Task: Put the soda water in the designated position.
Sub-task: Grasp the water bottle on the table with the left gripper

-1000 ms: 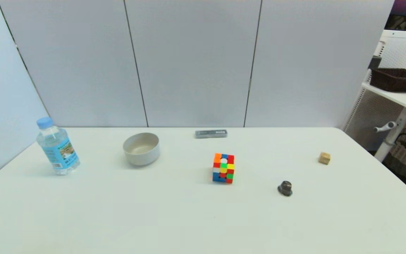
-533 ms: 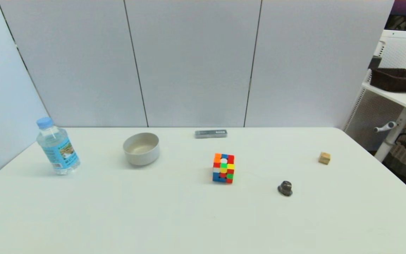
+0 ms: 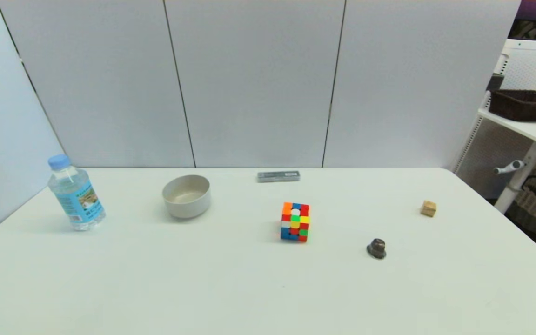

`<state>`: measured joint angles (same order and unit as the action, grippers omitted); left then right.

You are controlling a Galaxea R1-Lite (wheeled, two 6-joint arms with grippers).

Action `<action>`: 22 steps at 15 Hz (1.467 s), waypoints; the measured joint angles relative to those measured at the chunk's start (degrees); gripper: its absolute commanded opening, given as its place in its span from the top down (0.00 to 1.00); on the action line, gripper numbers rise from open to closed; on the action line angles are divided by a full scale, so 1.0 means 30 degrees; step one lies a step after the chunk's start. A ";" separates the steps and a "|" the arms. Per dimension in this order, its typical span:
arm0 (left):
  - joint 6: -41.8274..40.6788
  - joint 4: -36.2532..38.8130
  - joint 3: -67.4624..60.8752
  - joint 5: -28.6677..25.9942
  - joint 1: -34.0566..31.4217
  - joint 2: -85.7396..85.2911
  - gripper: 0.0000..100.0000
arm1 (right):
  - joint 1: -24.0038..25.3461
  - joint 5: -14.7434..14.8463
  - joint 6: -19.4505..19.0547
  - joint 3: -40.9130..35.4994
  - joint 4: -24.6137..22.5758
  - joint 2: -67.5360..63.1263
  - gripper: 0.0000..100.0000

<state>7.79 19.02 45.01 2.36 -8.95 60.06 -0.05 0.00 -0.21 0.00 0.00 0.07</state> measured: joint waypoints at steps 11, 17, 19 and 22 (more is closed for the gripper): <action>-0.0731 1.4629 -0.6644 -0.4608 -0.3210 0.9399 0.00 | 0.0000 0.0000 0.0000 0.0000 0.0000 0.0000 0.00; -0.0760 2.0110 -0.7904 -0.4791 -0.3100 1.3649 0.00 | 0.0000 0.0000 0.0000 0.0000 0.0008 0.0000 0.00; -0.0825 2.0663 -0.7855 -0.5148 -0.2995 1.4690 0.00 | 0.0008 0.0000 0.0000 0.0000 0.0000 0.0000 0.00; -0.0910 2.0846 -0.7578 -0.5539 -0.2824 1.5767 0.00 | 0.0000 0.0000 0.0000 0.0000 0.0000 0.0000 0.00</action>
<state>5.06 81.56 22.27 -14.25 -17.42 107.36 -0.05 0.00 -0.21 0.00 0.00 0.07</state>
